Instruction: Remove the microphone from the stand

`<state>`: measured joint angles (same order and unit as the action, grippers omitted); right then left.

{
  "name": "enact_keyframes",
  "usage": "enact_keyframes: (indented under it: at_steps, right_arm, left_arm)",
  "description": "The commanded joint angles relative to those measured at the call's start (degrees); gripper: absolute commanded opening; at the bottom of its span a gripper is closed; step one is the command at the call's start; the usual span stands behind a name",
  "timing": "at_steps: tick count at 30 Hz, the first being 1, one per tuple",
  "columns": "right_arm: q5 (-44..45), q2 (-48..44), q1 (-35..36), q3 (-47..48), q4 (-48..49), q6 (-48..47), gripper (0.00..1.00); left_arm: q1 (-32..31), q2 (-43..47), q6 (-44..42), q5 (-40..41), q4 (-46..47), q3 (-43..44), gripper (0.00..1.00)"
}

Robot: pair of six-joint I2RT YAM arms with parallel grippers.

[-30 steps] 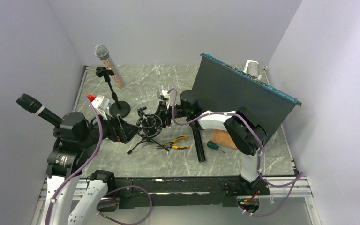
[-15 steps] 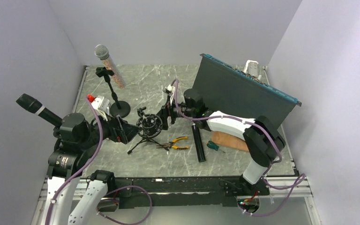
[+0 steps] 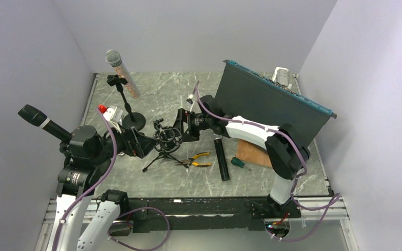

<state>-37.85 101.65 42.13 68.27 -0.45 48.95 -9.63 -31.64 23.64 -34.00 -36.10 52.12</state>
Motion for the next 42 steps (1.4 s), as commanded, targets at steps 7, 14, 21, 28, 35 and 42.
enact_keyframes:
  at_steps: [7, 14, 21, 28, 35, 42]
  right_arm:
    - [-6.77, 5.18, -0.21, 3.51, 10.67, 22.52, 0.67]
    - [-8.82, 7.58, 0.47, 5.19, 13.64, 24.73, 0.59]
    - [-9.92, 8.53, 0.83, 3.11, 19.09, 27.70, 0.42]
    - [-10.82, 8.96, 1.15, 1.25, 22.36, 29.19, 0.42]
    - [-11.40, 9.98, 1.31, 0.87, 23.76, 29.84, 0.39]
    - [-11.45, 10.66, 1.28, 0.20, 25.13, 29.98, 0.25]
  left_arm:
    - [-0.15, 0.36, -0.86, 2.05, -3.27, -1.30, 0.98]
    - [-0.11, 0.73, -0.68, 2.12, -3.62, -1.25, 0.98]
    - [-0.13, 0.27, -0.96, 2.00, -4.13, -0.63, 0.98]
    - [-0.15, 0.17, -0.97, 1.87, -4.05, -0.70, 0.98]
    - [-0.16, 0.48, -0.95, 2.09, -4.41, -0.53, 0.98]
    - [-0.14, 0.60, -1.14, 2.15, -5.02, -0.08, 0.98]
